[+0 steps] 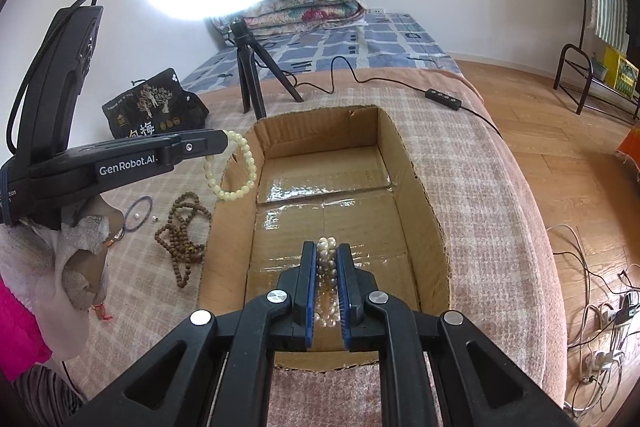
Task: Organize jewelry
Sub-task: 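Carry bracelet and necklace into the cardboard box, opening both tools to release them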
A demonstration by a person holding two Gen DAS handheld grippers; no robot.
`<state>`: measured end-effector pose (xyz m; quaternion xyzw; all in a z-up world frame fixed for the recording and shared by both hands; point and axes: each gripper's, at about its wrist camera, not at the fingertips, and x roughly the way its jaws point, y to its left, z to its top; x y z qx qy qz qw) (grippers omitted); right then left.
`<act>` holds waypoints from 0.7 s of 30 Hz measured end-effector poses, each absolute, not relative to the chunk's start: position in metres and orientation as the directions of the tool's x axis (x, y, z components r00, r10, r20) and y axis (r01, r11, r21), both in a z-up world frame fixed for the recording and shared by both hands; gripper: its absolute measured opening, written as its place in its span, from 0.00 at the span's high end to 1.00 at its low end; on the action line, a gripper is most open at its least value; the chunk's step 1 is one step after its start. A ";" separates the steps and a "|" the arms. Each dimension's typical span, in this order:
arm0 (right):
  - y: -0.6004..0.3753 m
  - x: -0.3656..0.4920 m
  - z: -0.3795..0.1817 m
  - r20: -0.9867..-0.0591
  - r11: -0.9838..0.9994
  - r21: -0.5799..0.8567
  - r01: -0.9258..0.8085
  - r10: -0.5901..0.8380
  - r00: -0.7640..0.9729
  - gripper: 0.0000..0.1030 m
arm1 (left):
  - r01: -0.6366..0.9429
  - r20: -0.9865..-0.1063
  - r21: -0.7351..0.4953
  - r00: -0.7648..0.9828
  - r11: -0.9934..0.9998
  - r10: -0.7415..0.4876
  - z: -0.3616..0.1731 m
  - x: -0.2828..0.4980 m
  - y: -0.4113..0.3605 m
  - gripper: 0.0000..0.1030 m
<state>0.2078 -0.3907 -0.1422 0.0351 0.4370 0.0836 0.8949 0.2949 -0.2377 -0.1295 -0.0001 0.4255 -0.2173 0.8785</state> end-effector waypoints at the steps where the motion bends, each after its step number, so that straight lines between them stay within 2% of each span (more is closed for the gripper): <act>1: -0.391 0.208 -0.144 -0.778 0.984 0.136 -0.118 0.180 0.602 0.93 | 0.383 -0.751 -0.183 0.539 0.905 -0.380 -0.132 0.296 -0.239 0.95; 8: -0.395 0.209 -0.151 -0.782 0.983 0.151 -0.105 0.184 0.596 0.90 | 0.387 -0.758 -0.188 0.527 0.902 -0.384 -0.137 0.297 -0.243 0.95; 10: -0.395 0.209 -0.150 -0.779 0.983 0.152 -0.100 0.181 0.601 0.80 | 0.385 -0.757 -0.184 0.532 0.905 -0.380 -0.137 0.297 -0.243 0.95; 11: -0.396 0.209 -0.150 -0.776 0.984 0.151 -0.095 0.178 0.605 0.70 | 0.384 -0.758 -0.183 0.531 0.905 -0.379 -0.137 0.297 -0.242 0.93; 12: -0.395 0.208 -0.149 -0.774 0.984 0.151 -0.090 0.175 0.608 0.68 | 0.385 -0.759 -0.186 0.528 0.904 -0.381 -0.138 0.298 -0.242 0.85; 13: -0.395 0.208 -0.149 -0.774 0.984 0.153 -0.089 0.175 0.608 0.68 | 0.383 -0.759 -0.187 0.528 0.904 -0.381 -0.138 0.298 -0.242 0.70; 14: -0.395 0.207 -0.148 -0.774 0.984 0.153 -0.090 0.176 0.608 0.66 | 0.380 -0.758 -0.187 0.531 0.906 -0.379 -0.137 0.297 -0.241 0.66; 17: -0.391 0.205 -0.147 -0.773 0.987 0.131 -0.089 0.158 0.614 0.49 | 0.386 -0.756 -0.175 0.536 0.906 -0.375 -0.137 0.295 -0.241 0.65; 21: -0.386 0.202 -0.146 -0.776 0.989 0.117 -0.088 0.146 0.613 0.37 | 0.381 -0.752 -0.171 0.545 0.908 -0.371 -0.133 0.292 -0.237 0.65</act>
